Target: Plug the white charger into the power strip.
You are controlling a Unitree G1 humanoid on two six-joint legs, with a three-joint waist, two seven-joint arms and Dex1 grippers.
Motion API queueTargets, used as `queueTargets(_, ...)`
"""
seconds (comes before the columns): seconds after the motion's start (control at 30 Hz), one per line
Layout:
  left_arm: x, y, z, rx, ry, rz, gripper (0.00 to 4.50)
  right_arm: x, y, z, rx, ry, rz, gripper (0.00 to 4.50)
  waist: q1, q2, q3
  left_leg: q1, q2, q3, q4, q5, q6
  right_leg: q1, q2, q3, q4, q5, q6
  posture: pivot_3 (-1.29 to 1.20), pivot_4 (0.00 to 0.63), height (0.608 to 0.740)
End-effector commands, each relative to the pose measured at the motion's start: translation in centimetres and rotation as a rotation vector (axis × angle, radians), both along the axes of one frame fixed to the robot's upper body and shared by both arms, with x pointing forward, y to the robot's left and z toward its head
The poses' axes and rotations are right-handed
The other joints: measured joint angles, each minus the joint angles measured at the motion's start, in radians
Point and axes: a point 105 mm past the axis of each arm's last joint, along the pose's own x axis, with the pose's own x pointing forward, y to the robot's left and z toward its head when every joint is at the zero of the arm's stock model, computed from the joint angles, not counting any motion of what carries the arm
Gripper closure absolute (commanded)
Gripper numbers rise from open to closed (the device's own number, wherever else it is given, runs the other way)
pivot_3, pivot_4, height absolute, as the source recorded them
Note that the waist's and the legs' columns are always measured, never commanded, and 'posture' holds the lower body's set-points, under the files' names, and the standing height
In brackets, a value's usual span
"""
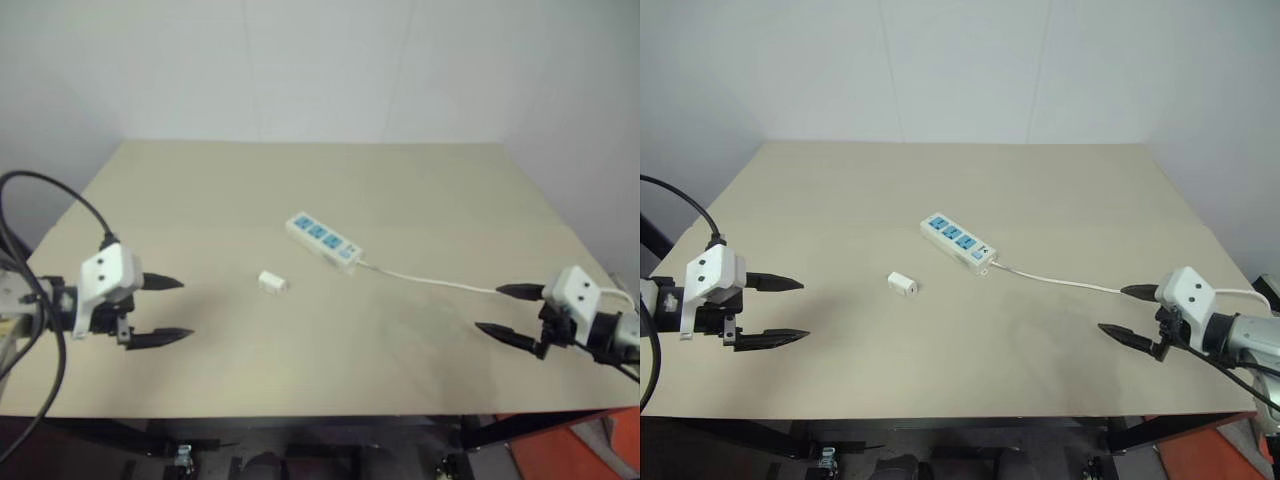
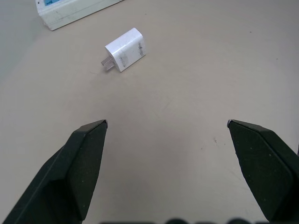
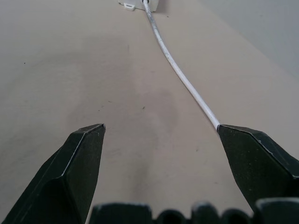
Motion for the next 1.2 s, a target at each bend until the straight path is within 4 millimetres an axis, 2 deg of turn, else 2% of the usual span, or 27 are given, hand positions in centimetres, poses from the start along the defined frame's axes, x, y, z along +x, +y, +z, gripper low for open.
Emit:
queueTargets(0.03, -0.3, -0.5, 0.7, 0.007, -0.032, -0.023, 0.01, 0.0, -0.1, 1.8, 0.003, -0.066, 0.002, 0.0, 0.0, 0.0, 0.0, 0.0, 0.0, 0.0, 0.0, 0.0, 0.0, 0.0, 0.0, 0.0, 0.0, 0.0, 0.0, 0.0, 0.15, 0.74)
queueTargets(0.37, -0.7, -0.3, 0.6, 0.015, -0.004, -0.027, 0.01, 0.0, 0.2, 2.2, 0.015, -0.056, 0.03, 0.0, 0.0, 0.0, 0.0, 0.0, 0.0, 0.0, 0.0, 0.0, 0.0, 0.0, 0.0, 0.0, 0.0, 0.0, 0.0, 0.0, 0.15, 0.74)
queueTargets(0.53, -0.5, -0.6, 0.7, 0.007, -0.013, -0.025, 0.01, 1.5, 1.0, 2.3, 0.055, -0.079, 0.021, 0.0, -0.004, 0.0, 0.0, 0.0, 0.0, 0.0, 0.0, 0.0, 0.0, 0.0, 0.0, 0.0, 0.0, 0.0, 0.0, 0.0, 0.15, 0.74)
queueTargets(0.83, 0.4, -2.3, 1.1, 0.075, 0.0, -0.105, 0.01, 8.6, 6.3, 0.6, 0.105, -0.02, 0.094, 0.0, -0.014, 0.0, 0.0, 0.0, -0.001, 0.001, 0.0, 0.0, 0.0, -0.001, 0.001, 0.001, 0.0, 0.0, -0.001, 0.0, 0.15, 0.74)
queueTargets(1.0, 0.4, -2.6, 0.3, 0.121, 0.026, -0.124, 0.01, 12.5, 9.4, -0.8, 0.152, 0.057, 0.058, 0.0, -0.022, 0.0, 0.001, -0.005, -0.001, 0.001, -0.001, 0.0, 0.0, -0.005, 0.001, 0.0, -0.001, 0.0, -0.001, 0.0, 0.15, 0.74)
queueTargets(1.2, 0.3, -2.5, -0.2, 0.131, 0.018, -0.105, 0.01, 13.9, 11.6, -2.3, 0.152, 0.131, 0.051, 0.0, -0.025, 0.0, 0.001, -0.006, -0.001, -0.001, -0.001, 0.0, 0.0, -0.005, 0.0, -0.001, -0.001, 0.0, -0.001, 0.0, 0.15, 0.74)
